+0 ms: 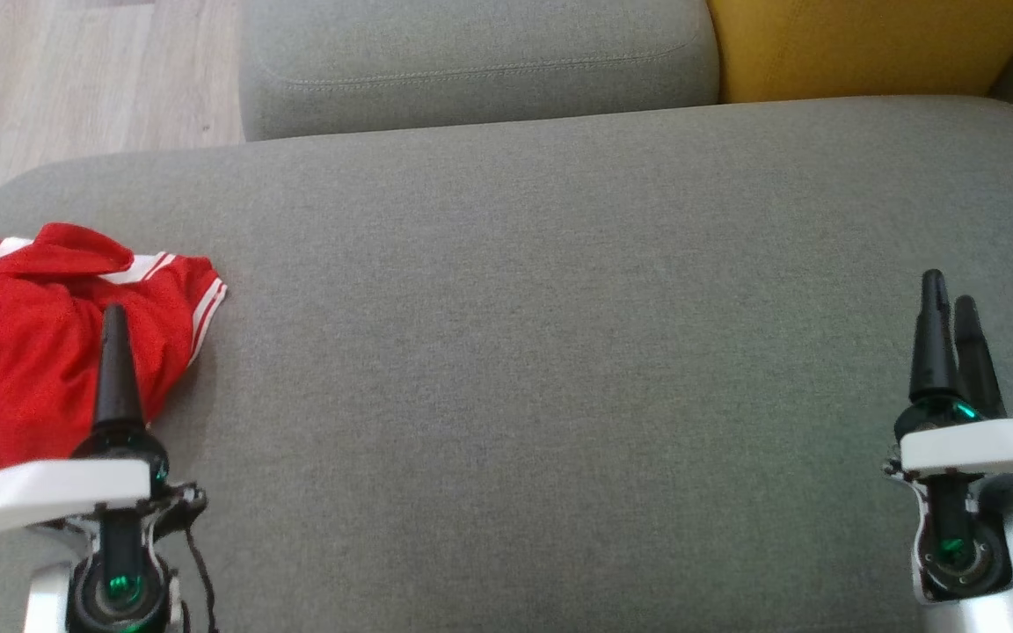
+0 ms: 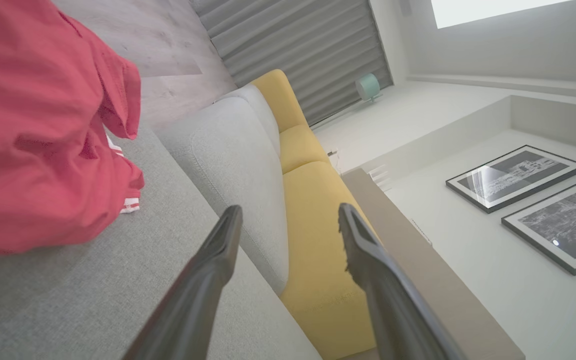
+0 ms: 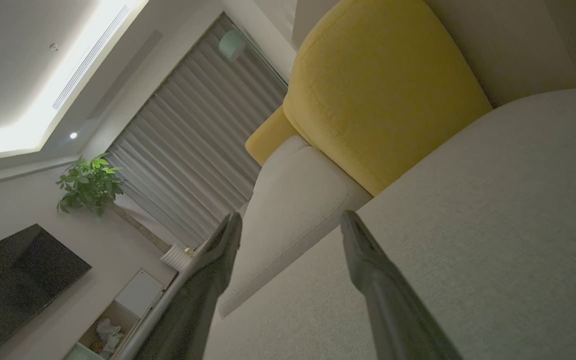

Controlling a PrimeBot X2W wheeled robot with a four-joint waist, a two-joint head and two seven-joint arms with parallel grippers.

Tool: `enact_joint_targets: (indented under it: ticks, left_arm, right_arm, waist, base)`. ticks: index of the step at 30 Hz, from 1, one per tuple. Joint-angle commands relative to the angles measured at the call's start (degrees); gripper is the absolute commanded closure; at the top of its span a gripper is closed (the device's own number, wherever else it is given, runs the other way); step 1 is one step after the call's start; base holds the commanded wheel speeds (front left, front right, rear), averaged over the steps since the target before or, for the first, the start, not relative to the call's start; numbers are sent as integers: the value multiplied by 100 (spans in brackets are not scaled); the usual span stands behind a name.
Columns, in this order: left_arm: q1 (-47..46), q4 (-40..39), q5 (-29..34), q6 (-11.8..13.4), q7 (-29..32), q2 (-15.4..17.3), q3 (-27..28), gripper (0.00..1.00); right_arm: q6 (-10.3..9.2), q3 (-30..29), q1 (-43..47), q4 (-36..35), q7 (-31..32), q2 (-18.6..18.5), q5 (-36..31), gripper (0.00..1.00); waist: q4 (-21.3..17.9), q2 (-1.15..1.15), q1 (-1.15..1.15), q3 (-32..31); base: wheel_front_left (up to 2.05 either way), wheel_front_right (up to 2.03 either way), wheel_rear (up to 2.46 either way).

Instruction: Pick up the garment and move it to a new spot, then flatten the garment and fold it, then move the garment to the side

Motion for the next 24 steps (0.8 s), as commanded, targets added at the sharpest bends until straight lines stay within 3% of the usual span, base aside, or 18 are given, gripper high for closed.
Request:
enact_joint_targets:
  ticks: [1,24]
  left_arm:
    - [-321,-266,105,15,-32,79,46,0]
    - [-346,-629,3135,283,-418,97,-1108,0]
  right_arm:
    - [-2,86,-330,-256,-73,-122,-153,0]
    - [-3,466,-318,-314,-461,-58,-2593,0]
  waist:
    - [-1,0,0,0]
    - [-10,0,0,63]
  base:
    - [0,0,0]
    - [0,0,0]
